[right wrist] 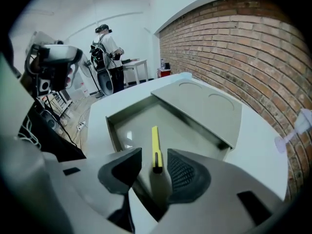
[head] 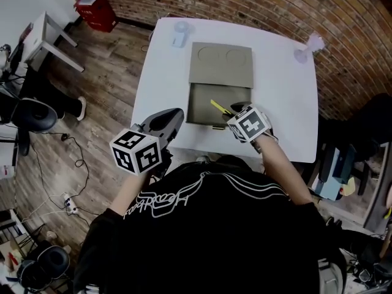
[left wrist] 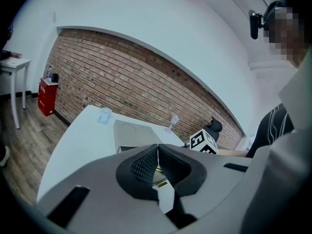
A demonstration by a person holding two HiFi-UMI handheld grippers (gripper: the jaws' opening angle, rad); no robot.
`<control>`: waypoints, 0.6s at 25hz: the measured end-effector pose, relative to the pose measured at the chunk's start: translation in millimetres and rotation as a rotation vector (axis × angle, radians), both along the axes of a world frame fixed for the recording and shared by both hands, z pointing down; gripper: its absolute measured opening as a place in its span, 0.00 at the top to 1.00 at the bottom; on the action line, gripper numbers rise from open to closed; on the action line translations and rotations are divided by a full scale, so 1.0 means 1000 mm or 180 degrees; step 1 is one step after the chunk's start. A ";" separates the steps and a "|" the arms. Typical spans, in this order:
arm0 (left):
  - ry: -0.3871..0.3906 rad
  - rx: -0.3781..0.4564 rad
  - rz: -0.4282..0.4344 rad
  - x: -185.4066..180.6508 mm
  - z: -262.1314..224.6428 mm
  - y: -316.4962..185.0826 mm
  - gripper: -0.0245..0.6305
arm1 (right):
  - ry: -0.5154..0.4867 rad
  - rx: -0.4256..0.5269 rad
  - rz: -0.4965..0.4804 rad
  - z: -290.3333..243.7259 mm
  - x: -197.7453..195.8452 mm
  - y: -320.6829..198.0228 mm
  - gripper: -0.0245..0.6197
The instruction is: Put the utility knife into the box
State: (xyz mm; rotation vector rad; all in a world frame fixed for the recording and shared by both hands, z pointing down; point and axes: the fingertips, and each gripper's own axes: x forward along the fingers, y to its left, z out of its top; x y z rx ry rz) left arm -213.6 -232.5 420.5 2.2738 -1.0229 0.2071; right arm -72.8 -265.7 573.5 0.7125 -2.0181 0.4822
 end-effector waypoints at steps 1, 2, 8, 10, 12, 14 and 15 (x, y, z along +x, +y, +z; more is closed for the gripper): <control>0.0001 0.0004 0.0001 0.000 0.000 0.001 0.92 | -0.0082 -0.0010 0.0030 -0.005 0.001 0.003 0.69; 0.0001 0.0008 0.0003 -0.001 -0.001 0.001 0.91 | -0.0181 -0.0017 0.0066 -0.011 0.001 0.005 0.69; 0.0060 0.0018 0.0103 0.008 -0.003 0.008 0.92 | -0.1239 0.0106 0.0361 -0.072 -0.006 0.019 0.74; 0.0091 0.0048 0.0154 0.013 -0.007 0.010 0.91 | -0.1571 0.0203 0.0421 -0.100 -0.010 0.023 0.81; 0.0120 0.0091 0.0197 0.016 -0.014 0.011 0.92 | -0.1771 0.0336 0.0429 -0.123 -0.012 0.024 0.90; 0.0133 0.0133 0.0237 0.019 -0.019 0.012 0.92 | -0.1910 0.0432 0.0424 -0.139 -0.013 0.025 0.96; 0.0134 0.0156 0.0258 0.021 -0.022 0.012 0.91 | -0.1965 0.0458 0.0409 -0.144 -0.014 0.026 0.96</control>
